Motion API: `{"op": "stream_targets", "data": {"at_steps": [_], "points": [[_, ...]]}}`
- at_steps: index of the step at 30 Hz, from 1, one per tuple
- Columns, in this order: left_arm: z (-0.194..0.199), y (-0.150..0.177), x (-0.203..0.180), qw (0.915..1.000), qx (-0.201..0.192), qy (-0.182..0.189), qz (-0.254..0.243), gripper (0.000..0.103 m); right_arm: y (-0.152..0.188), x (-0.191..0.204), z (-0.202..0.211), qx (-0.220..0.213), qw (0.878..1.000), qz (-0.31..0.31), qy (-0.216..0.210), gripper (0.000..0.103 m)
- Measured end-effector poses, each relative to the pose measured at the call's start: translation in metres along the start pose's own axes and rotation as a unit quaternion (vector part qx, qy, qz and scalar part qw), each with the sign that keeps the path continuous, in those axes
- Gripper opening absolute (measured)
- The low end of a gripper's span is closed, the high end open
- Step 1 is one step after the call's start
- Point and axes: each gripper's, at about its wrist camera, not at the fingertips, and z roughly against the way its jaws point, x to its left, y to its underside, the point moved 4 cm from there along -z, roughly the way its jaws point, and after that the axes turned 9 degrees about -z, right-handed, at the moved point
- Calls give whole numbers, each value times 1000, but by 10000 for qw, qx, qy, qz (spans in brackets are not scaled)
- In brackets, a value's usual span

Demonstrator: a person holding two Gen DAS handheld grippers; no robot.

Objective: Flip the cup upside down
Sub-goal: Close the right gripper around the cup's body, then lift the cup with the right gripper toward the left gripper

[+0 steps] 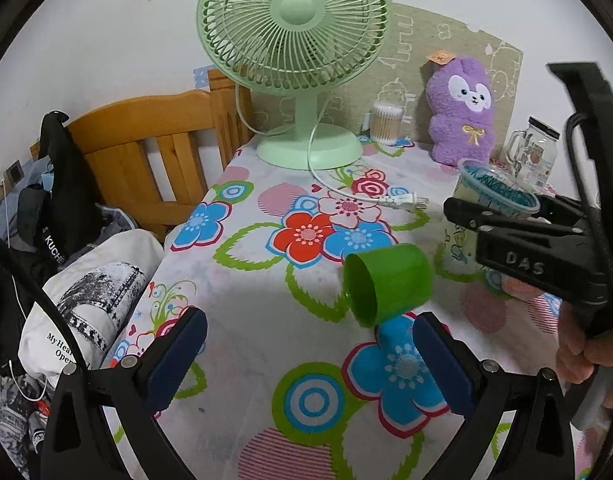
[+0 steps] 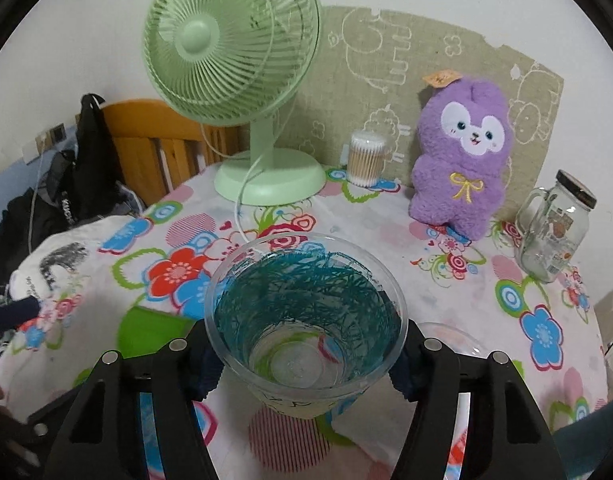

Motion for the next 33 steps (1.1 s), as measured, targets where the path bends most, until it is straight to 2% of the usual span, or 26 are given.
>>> {"op": "stream_targets", "data": {"at_steps": [13,20,26,33], "points": [[45,20,-29,9996,-86,214,-173,103,32,-6,92,77,9997,157,-173,68],[71,42,-49,9988,-70,335,-344,103,63,-13,134,199,9995,227,26,68],[87,62,-68,9978,5,558,-349,103,92,-21,162,592,9976,308,159,68],[98,85,-90,9962,139,757,-418,103,119,-24,182,1235,9859,992,532,68]]}}
